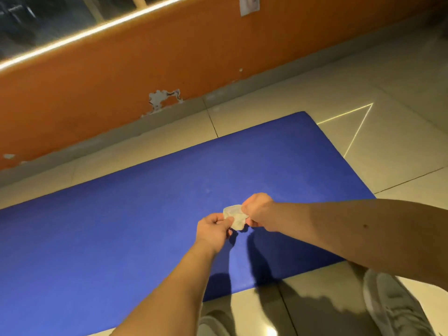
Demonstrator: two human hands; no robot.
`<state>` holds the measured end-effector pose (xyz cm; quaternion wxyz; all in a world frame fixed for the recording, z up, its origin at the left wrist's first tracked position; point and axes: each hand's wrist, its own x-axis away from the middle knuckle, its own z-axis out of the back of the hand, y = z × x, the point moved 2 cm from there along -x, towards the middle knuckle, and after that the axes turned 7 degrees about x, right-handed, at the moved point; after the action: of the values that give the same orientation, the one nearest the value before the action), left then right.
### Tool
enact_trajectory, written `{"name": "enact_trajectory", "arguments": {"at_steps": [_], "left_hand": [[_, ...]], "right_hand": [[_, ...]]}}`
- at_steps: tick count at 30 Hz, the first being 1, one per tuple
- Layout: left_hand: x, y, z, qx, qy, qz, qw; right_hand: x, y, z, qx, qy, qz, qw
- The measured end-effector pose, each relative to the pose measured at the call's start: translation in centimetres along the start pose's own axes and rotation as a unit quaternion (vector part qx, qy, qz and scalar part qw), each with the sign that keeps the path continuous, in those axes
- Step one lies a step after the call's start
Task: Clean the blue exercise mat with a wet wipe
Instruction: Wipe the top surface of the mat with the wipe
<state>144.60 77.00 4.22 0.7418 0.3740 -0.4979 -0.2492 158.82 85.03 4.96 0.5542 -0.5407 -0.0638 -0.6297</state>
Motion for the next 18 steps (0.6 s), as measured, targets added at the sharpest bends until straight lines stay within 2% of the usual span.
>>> {"name": "enact_trajectory", "arguments": {"at_steps": [1, 3, 4, 5, 6, 7, 8, 9, 10, 15, 18], "left_hand": [[0.3, 0.3, 0.5, 0.0, 0.001, -0.005, 1.0], [1.1, 0.8, 1.1, 0.002, 0.002, -0.013, 1.0], [1.5, 1.0, 1.3, 0.001, 0.006, -0.018, 1.0], [2.1, 1.2, 1.5, 0.001, 0.009, -0.025, 1.0], [2.7, 1.4, 1.8, 0.0, 0.008, -0.031, 0.999], [3.2, 1.7, 2.1, 0.002, 0.004, -0.04, 0.999], [3.7, 2.0, 2.3, 0.005, 0.0, -0.046, 0.999], [4.4, 2.4, 2.7, 0.011, -0.004, -0.053, 0.999], [5.0, 2.7, 3.0, 0.014, -0.007, -0.058, 0.998], [7.2, 4.1, 4.5, 0.006, -0.031, -0.092, 0.995], [7.8, 4.4, 5.7, -0.018, -0.033, -0.099, 0.994]], "right_hand": [[0.6, -0.7, 0.2, -0.042, 0.019, 0.012, 0.999], [2.1, -1.9, 0.2, 0.015, 0.053, 0.037, 0.998], [2.4, -2.3, 0.3, 0.022, 0.066, 0.002, 0.998], [3.7, -2.9, -0.1, 0.087, 0.08, -0.002, 0.993], [4.9, -3.4, -0.4, 0.223, 0.102, 0.022, 0.969], [6.3, -4.2, 0.3, 0.274, 0.153, 0.069, 0.947], [7.2, -4.6, 0.0, 0.214, 0.147, 0.055, 0.964], [8.4, -5.0, 0.0, 0.088, 0.13, 0.02, 0.987], [8.7, -4.7, 0.3, 0.015, 0.095, 0.02, 0.995], [12.1, -5.5, -2.2, -0.128, 0.05, 0.009, 0.991], [13.1, -5.8, -4.2, -0.243, 0.001, 0.011, 0.97]]}}
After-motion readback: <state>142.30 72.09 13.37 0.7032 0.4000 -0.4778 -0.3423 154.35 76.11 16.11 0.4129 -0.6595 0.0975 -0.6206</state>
